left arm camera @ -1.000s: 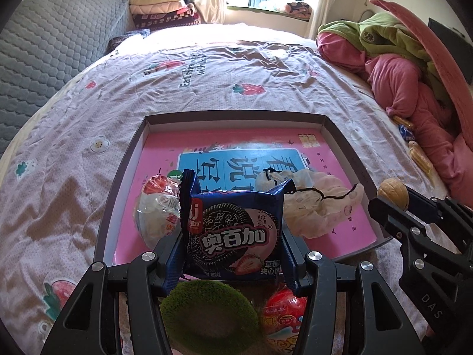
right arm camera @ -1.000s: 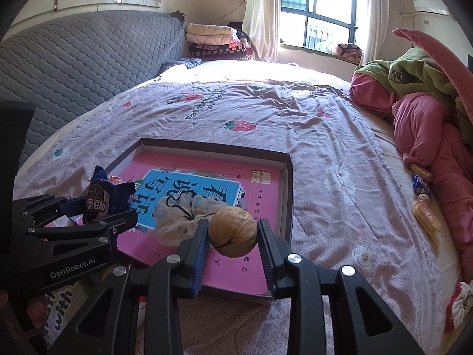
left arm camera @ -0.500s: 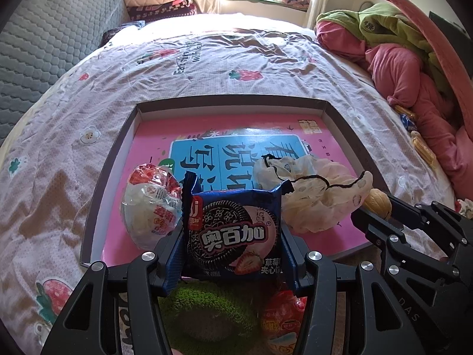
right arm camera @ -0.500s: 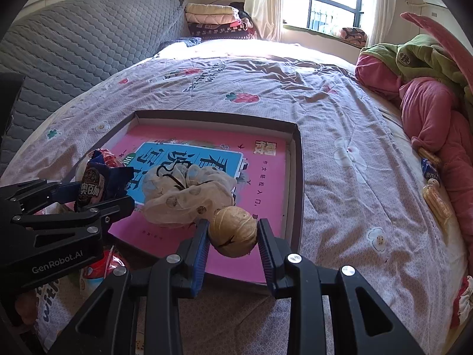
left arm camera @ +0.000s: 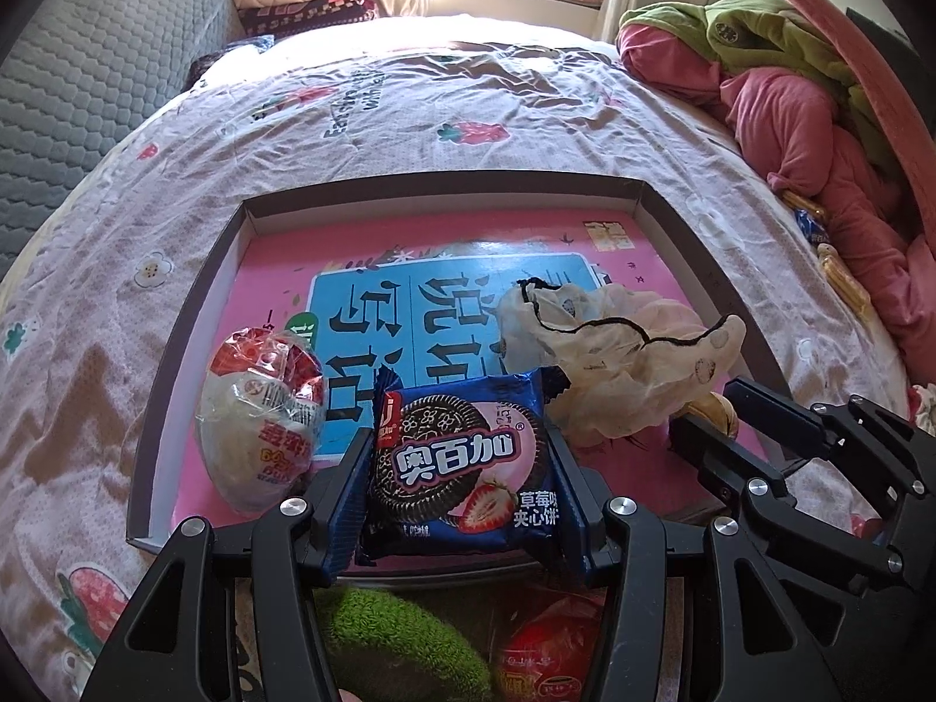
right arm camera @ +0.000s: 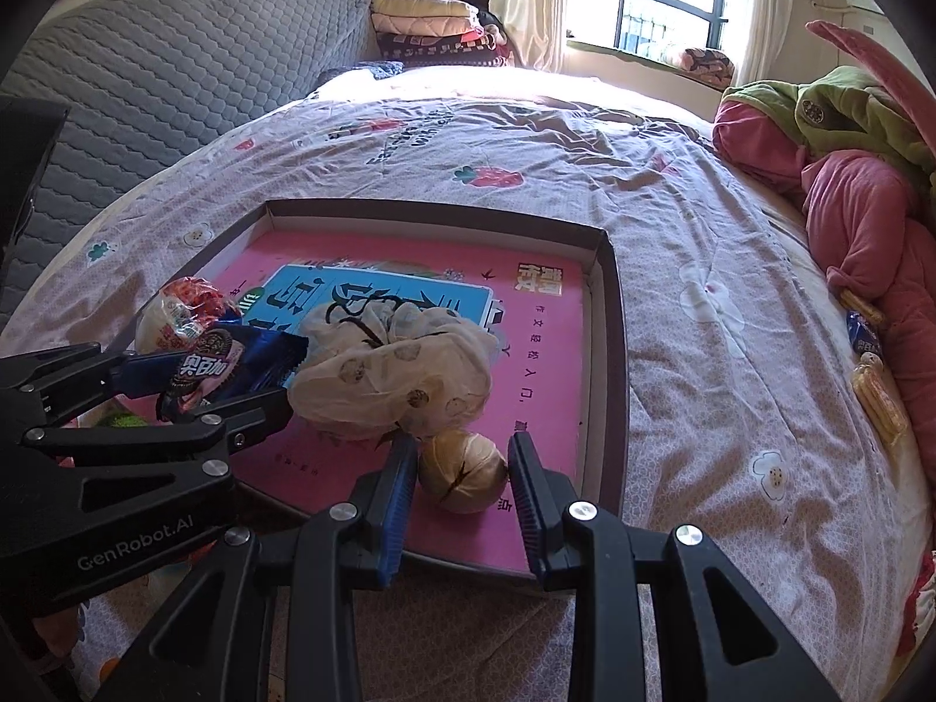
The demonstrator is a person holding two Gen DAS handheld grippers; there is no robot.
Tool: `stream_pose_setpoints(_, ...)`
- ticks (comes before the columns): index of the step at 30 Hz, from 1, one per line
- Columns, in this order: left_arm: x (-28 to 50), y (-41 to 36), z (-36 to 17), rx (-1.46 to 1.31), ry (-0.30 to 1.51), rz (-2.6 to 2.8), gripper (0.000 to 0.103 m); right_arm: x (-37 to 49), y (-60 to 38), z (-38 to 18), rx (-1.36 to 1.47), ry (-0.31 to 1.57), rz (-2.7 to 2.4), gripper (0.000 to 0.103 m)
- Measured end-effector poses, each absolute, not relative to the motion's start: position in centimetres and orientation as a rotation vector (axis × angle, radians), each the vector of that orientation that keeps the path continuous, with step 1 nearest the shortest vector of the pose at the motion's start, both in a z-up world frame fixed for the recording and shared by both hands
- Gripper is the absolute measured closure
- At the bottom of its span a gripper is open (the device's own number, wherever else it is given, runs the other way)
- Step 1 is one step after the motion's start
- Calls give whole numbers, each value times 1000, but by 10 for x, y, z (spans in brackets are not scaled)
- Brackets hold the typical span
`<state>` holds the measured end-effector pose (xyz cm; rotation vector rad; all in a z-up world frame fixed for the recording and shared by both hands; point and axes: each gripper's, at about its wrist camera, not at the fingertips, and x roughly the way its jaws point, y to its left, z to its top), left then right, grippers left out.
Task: Organize objects
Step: 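Carry snack pack over box with left tool while right tool lowers walnut into box, then lower and release snack pack in box with left tool while right tool opens on walnut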
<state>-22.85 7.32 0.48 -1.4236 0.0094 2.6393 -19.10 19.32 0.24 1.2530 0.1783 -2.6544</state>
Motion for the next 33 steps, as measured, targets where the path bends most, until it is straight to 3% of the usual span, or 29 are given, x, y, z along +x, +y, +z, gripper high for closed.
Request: stream_pose_setpoints(33, -240, 74, -5, -1471, -22, 2624, 44, -190, 191, 5, 1249, 182, -2645, 70)
